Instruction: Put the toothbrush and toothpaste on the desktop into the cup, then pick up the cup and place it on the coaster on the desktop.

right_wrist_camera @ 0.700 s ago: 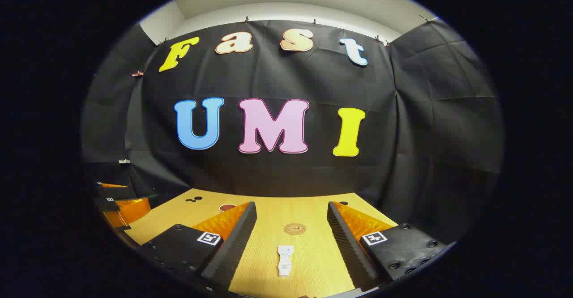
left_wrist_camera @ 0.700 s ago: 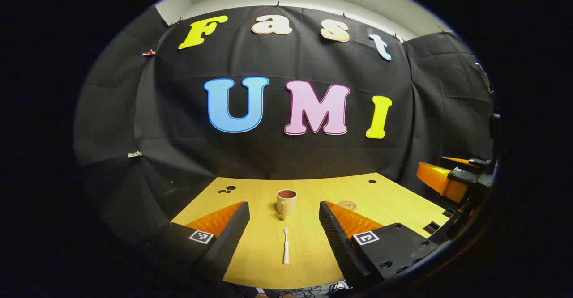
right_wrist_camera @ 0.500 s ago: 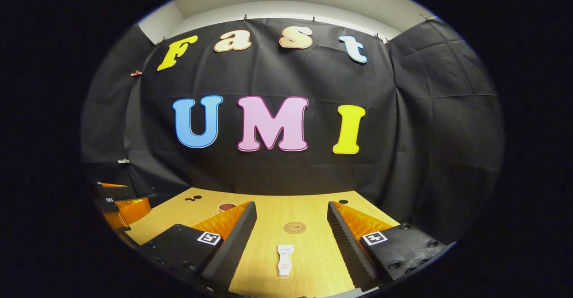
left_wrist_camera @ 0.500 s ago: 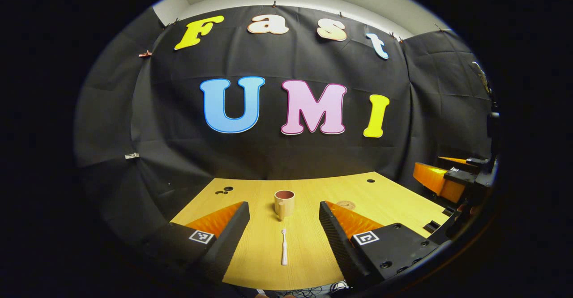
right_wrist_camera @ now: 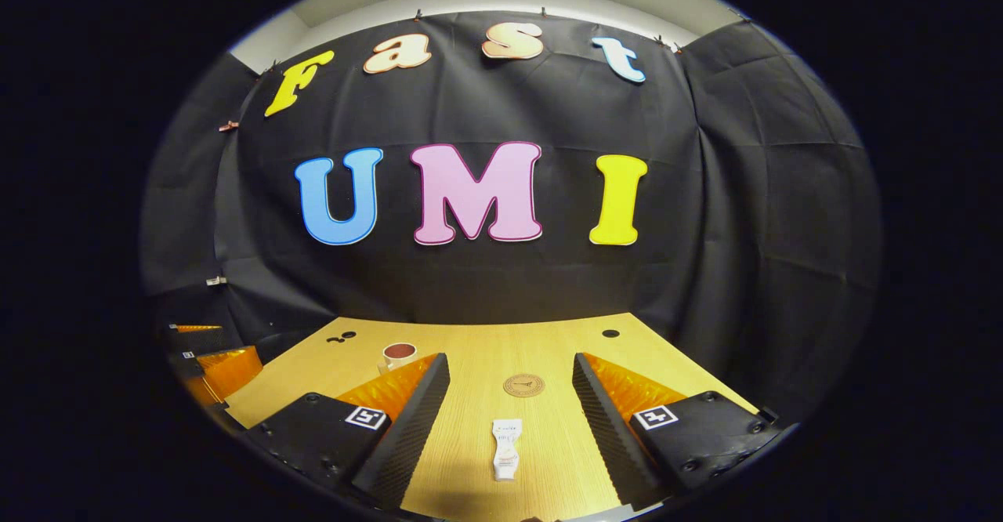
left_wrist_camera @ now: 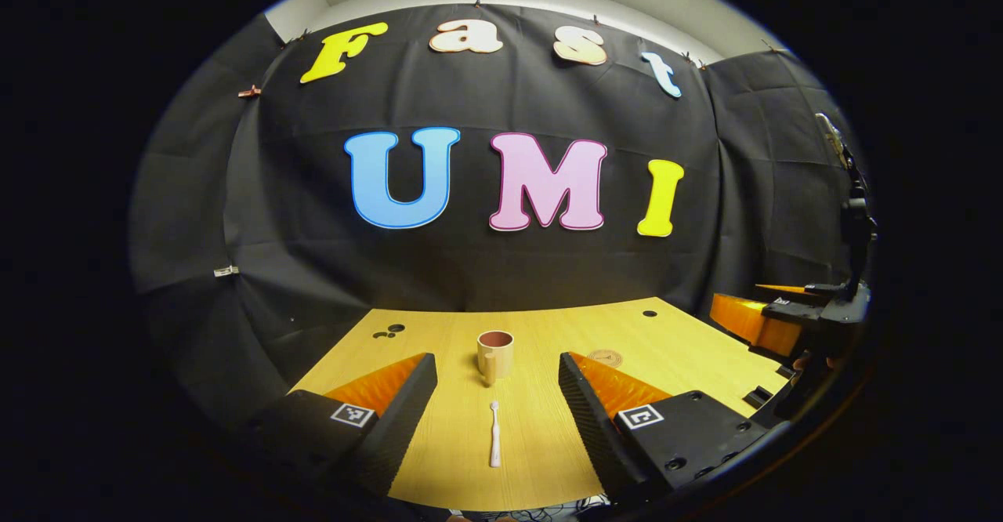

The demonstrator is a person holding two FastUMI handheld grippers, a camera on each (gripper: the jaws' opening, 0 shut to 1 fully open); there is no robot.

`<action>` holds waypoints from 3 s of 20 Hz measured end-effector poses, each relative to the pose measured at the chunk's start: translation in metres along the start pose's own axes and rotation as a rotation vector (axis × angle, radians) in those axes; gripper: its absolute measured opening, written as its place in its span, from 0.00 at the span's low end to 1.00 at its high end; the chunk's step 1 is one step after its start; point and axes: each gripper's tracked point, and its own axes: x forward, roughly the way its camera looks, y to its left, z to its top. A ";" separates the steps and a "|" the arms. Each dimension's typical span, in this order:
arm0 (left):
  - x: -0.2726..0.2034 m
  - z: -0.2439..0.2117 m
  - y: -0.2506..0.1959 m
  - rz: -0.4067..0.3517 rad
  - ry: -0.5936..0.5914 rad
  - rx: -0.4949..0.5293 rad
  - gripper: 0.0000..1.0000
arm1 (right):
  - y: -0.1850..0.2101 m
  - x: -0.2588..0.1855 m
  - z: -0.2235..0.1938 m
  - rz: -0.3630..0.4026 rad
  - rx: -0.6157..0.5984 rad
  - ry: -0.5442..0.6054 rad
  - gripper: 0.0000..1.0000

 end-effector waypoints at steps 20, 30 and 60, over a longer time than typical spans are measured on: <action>0.036 -0.045 0.023 0.189 0.155 -0.042 0.97 | 0.000 0.104 -0.139 0.067 -0.009 0.391 0.98; 0.027 -0.091 0.027 0.293 0.295 -0.050 0.97 | -0.003 0.132 -0.235 0.071 -0.032 0.603 0.98; 0.054 -0.109 0.019 0.258 0.403 0.015 0.98 | -0.017 0.124 -0.300 0.155 -0.047 0.939 0.25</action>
